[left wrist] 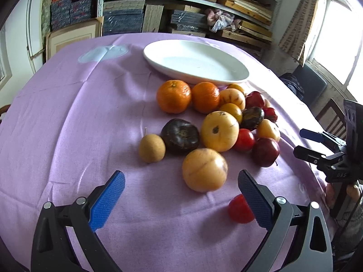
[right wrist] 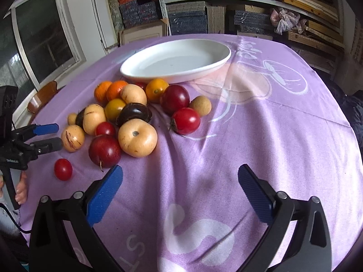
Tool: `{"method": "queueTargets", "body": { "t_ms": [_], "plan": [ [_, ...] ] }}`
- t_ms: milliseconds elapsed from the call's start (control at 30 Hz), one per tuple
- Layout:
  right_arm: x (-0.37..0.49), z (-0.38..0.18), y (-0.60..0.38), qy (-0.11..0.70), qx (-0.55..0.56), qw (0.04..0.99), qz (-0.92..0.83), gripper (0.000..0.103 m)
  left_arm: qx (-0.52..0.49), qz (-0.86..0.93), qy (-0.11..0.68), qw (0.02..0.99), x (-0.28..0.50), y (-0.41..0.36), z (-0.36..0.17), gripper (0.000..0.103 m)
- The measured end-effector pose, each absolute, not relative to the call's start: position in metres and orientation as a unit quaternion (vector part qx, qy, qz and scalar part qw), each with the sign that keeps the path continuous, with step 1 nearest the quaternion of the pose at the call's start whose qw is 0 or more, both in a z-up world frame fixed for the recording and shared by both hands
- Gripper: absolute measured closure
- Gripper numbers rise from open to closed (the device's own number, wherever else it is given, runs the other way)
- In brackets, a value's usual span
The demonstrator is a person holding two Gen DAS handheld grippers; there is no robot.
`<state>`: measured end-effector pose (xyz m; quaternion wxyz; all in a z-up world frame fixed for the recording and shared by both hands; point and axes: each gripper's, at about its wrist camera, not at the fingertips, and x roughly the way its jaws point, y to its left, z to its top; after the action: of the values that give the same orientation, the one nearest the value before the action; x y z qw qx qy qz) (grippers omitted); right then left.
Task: Organize fruits
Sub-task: 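Grasp the large yellow pepino with the left tool while the right tool grasps a dark red plum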
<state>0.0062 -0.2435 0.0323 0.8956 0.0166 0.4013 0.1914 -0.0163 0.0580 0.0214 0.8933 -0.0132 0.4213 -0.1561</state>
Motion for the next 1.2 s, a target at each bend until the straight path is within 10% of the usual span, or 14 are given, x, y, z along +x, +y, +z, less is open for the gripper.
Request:
{"method": "queueTargets", "body": {
  "t_ms": [700,1200],
  "plan": [
    [-0.031,0.056,-0.23,0.31,-0.03,0.918,0.246,0.009,0.018,-0.227,0.41,0.883,-0.013,0.01,0.016,0.007],
    [-0.033,0.056,-0.23,0.313,-0.03,0.915,0.252,0.022,0.02,-0.223,0.428,0.876,-0.013,0.011,0.007,0.058]
  ]
}}
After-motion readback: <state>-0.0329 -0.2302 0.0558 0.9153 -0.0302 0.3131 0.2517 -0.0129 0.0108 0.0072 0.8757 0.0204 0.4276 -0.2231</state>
